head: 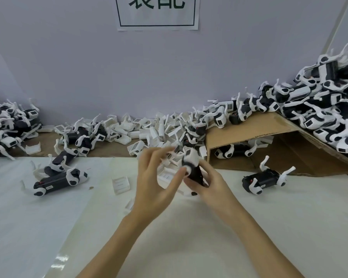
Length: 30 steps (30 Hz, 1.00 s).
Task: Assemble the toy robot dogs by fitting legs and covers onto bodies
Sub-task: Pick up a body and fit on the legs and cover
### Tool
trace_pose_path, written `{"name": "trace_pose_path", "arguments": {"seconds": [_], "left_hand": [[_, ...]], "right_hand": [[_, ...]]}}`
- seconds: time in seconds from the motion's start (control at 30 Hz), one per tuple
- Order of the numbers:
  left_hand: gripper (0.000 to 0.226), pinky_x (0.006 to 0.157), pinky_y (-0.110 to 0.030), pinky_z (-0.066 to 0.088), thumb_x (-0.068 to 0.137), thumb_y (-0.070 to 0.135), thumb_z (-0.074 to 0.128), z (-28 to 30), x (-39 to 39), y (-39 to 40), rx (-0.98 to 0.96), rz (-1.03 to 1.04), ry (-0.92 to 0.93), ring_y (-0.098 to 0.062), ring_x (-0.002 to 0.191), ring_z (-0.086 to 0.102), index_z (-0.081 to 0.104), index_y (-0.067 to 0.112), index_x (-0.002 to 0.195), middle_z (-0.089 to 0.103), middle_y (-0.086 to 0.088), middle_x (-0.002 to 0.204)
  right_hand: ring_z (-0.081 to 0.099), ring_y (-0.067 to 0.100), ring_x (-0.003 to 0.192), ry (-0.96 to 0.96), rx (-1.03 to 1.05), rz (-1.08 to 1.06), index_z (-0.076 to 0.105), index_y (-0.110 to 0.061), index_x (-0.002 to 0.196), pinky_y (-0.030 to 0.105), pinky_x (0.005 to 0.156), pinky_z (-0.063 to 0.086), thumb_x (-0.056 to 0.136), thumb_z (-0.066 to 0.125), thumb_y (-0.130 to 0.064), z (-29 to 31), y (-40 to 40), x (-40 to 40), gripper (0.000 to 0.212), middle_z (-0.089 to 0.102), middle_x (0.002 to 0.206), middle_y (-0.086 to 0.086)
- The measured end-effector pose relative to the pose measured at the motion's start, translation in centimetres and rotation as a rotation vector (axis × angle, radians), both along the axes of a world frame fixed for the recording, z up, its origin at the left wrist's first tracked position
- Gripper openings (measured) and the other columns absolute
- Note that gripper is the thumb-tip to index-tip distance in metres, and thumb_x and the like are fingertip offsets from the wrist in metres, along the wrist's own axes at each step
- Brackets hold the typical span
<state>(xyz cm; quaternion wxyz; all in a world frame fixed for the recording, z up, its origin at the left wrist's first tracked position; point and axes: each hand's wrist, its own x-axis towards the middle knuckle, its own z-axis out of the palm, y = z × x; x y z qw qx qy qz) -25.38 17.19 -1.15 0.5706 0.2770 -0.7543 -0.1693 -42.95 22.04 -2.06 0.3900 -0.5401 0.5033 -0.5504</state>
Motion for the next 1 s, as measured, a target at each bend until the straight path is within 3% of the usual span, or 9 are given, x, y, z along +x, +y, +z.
{"name": "trace_pose_path", "arguments": {"seconds": [0.1, 0.2, 0.33, 0.5, 0.63, 0.73, 0.87, 0.93, 1.0], "left_hand": [[0.065, 0.116, -0.039, 0.039, 0.094, 0.050, 0.076, 0.9, 1.4, -0.9, 0.025, -0.085, -0.172, -0.017, 0.139, 0.050, 0.053, 0.033, 0.152, 0.058, 0.018, 0.144], [0.051, 0.106, -0.041, 0.048, 0.098, 0.049, 0.072, 0.8, 1.7, -1.1, -0.041, -0.137, -0.311, -0.011, 0.126, 0.060, 0.064, 0.031, 0.145, 0.067, 0.019, 0.136], [0.034, 0.102, -0.041, 0.048, 0.101, 0.042, 0.068, 0.7, 1.3, -0.8, -0.007, -0.145, -0.235, -0.017, 0.120, 0.063, 0.075, 0.026, 0.130, 0.069, 0.015, 0.128], [0.019, 0.102, -0.041, 0.044, 0.105, 0.029, 0.064, 1.2, 0.8, -0.1, 0.097, -0.165, -0.142, -0.023, 0.118, 0.062, 0.081, 0.032, 0.112, 0.072, 0.014, 0.117], [0.027, 0.109, -0.039, 0.033, 0.106, 0.046, 0.058, 1.5, 1.2, -0.4, -0.003, -0.059, -0.294, -0.014, 0.128, 0.056, 0.074, 0.036, 0.126, 0.067, 0.023, 0.128], [0.058, 0.113, -0.034, 0.031, 0.090, 0.061, 0.076, 1.3, 1.7, -0.9, -0.050, -0.123, -0.427, -0.007, 0.135, 0.053, 0.063, 0.033, 0.140, 0.060, 0.023, 0.139], [0.061, 0.106, -0.033, 0.048, 0.078, 0.041, 0.095, 1.9, 2.9, -2.1, 0.257, -0.242, -0.106, -0.016, 0.124, 0.065, 0.068, 0.035, 0.132, 0.072, 0.012, 0.129], [0.064, 0.110, -0.035, 0.048, 0.078, 0.032, 0.094, 2.1, 4.0, -2.7, 0.388, -0.354, -0.016, -0.016, 0.130, 0.063, 0.067, 0.035, 0.136, 0.072, 0.006, 0.133], [0.072, 0.112, -0.028, 0.049, 0.079, 0.025, 0.092, 1.9, 4.8, -3.1, 0.447, -0.440, 0.016, -0.014, 0.138, 0.059, 0.063, 0.037, 0.144, 0.068, 0.006, 0.141]], "right_hand": [[0.060, 0.007, 0.127, 0.115, -0.047, 0.065, 0.062, -0.044, 0.130, 0.027, 0.106, 0.051, 0.095, 0.073, -0.004, -0.3, -0.1, 0.5, 0.055, 0.065, 0.133, -0.010], [0.066, 0.009, 0.114, 0.151, -0.011, 0.137, 0.061, -0.035, 0.130, 0.037, 0.104, 0.053, 0.096, 0.070, -0.016, -0.6, -0.1, 0.8, 0.040, 0.070, 0.118, -0.013], [0.065, 0.015, 0.121, 0.144, -0.035, 0.148, 0.061, -0.036, 0.133, 0.041, 0.107, 0.053, 0.095, 0.070, -0.020, -0.6, -0.2, 0.7, 0.043, 0.069, 0.123, -0.011], [0.060, 0.016, 0.132, 0.157, -0.072, 0.167, 0.057, -0.034, 0.142, 0.029, 0.108, 0.050, 0.098, 0.070, -0.010, -0.6, -0.1, 0.9, 0.052, 0.066, 0.134, -0.010], [0.062, 0.015, 0.126, 0.190, -0.053, 0.068, 0.055, -0.028, 0.145, 0.031, 0.102, 0.054, 0.096, 0.073, -0.005, -0.8, -0.2, 0.4, 0.057, 0.067, 0.132, -0.006], [0.060, 0.003, 0.123, 0.309, -0.062, -0.077, 0.047, -0.039, 0.149, 0.022, 0.098, 0.054, 0.088, 0.083, -0.016, -0.7, 0.1, 0.1, 0.074, 0.065, 0.128, -0.010], [0.061, 0.001, 0.123, 0.289, -0.148, -0.128, 0.046, -0.040, 0.148, 0.017, 0.097, 0.050, 0.084, 0.085, -0.045, -0.2, 0.1, -0.5, 0.075, 0.069, 0.121, -0.018], [0.056, 0.000, 0.130, 0.268, -0.142, -0.073, 0.049, -0.042, 0.147, 0.018, 0.103, 0.049, 0.083, 0.087, -0.046, 0.3, 0.2, -0.7, 0.075, 0.066, 0.131, -0.019], [0.050, -0.002, 0.136, 0.328, -0.158, -0.032, 0.052, -0.042, 0.145, 0.016, 0.106, 0.046, 0.080, 0.090, -0.042, 0.5, 0.2, -0.7, 0.075, 0.062, 0.137, -0.022]]}}
